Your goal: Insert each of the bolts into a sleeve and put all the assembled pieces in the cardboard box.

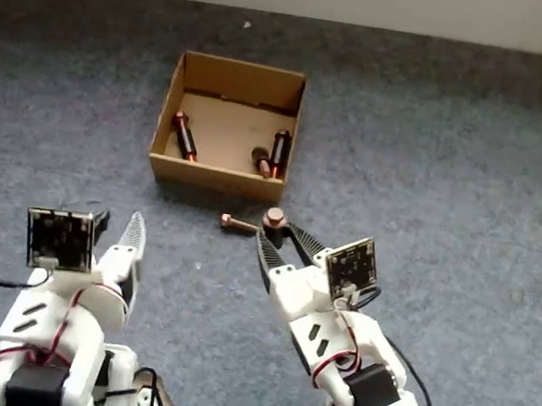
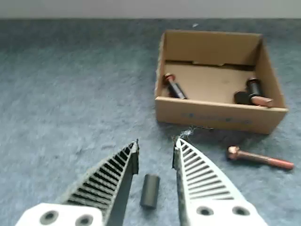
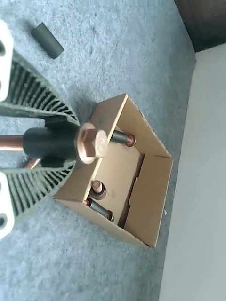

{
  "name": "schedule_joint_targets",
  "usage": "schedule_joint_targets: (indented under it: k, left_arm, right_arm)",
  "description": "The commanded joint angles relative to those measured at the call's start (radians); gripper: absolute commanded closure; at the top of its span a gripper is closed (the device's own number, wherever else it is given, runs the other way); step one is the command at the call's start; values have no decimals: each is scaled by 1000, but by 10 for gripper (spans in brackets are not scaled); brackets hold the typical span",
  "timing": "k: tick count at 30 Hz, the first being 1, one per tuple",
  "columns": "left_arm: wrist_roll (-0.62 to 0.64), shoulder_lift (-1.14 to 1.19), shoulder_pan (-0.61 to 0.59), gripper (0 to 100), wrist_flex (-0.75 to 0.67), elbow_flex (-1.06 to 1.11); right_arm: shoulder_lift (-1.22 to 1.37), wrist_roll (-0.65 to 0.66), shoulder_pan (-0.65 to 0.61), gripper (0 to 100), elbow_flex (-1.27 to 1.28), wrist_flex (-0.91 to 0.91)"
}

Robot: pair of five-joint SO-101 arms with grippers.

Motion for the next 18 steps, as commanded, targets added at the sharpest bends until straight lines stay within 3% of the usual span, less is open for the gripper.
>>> schedule_joint_targets:
  k: [1, 6, 11, 16, 18]
  left_arm:
    - [-81, -5, -148, 854, -3, 171]
    - [-133, -5, -191, 854, -218, 412]
    - [-137, -4, -185, 852, -325, 489]
    - [-147, -2, -139, 850, -330, 516]
    - [-207, -2, -114, 851, -330, 527]
  right_arm:
    - [-1, 2, 53, 993, 108, 22]
    - [1, 2, 54, 993, -99, 236]
    - [33, 8, 35, 993, -243, 242]
    - [355, 8, 25, 993, -366, 102]
    - [532, 8, 27, 993, -440, -4]
